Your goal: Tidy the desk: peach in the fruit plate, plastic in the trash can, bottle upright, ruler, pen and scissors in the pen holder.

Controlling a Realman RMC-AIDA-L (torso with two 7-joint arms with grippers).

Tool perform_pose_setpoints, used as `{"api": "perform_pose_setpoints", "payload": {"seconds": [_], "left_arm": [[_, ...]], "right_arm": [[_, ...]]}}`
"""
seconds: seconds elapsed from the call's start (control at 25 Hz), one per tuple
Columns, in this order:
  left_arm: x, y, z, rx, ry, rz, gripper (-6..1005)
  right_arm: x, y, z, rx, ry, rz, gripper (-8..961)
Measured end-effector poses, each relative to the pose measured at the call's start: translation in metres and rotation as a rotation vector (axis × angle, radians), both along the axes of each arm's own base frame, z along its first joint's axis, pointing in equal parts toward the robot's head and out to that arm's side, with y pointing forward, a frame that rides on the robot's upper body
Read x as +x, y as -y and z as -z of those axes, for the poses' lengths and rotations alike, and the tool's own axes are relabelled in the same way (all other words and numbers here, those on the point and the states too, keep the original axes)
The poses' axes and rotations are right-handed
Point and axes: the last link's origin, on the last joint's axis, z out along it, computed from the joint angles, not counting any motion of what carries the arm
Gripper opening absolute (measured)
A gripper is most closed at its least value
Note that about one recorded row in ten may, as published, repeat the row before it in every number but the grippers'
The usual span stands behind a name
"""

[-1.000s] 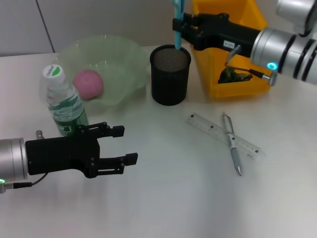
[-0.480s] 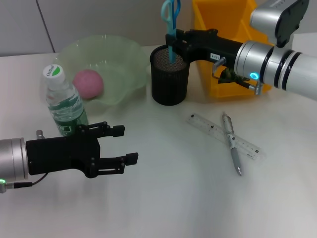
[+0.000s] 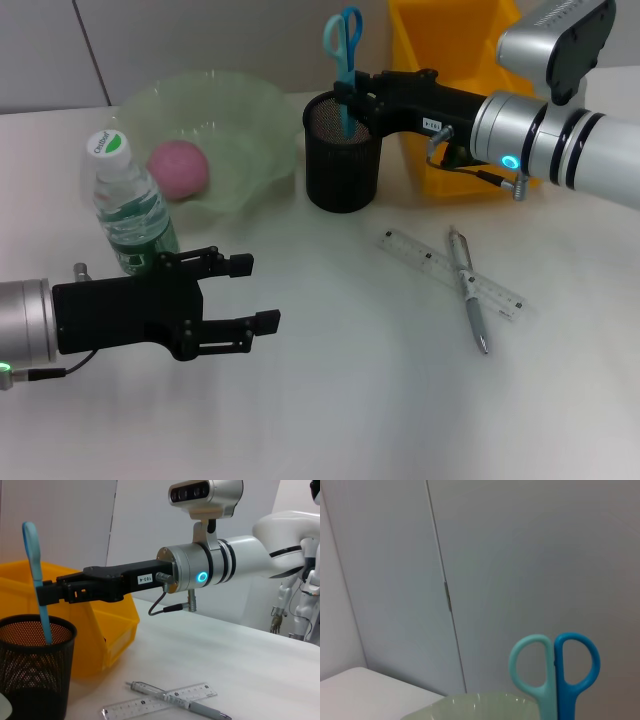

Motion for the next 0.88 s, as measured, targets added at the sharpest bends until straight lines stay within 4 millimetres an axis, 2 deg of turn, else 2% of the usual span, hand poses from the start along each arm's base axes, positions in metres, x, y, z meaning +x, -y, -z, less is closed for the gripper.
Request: {"api": "perform_pose_setpoints", "payload": {"seconds": [0.28, 0.52, 0.72, 0.88], "left_arm": [[0.0004, -0.0008, -0.0017, 0.003, -0.003, 0.006, 802], [0.0003, -0.0011, -0.0023, 0.005, -0.004, 0.007, 802], [0.0003, -0.0011, -0.0023, 0.005, -0.004, 0.007, 802], [0.0004, -0.0009, -0.0018, 0.004, -0.003, 0.006, 802]], "right_arm": [[0.0004, 0.0007, 0.0001, -0.002, -0.002, -0.001, 219], [-0.0004, 0.0006, -0.0008, -0.003, -0.009, -0.001, 433], [-0.0005, 0.0005, -0.0015, 0.0, -0.015, 0.002, 654], [-0.0006, 0.0005, -0.0023, 0.002, -0.019, 0.001, 701]]}}
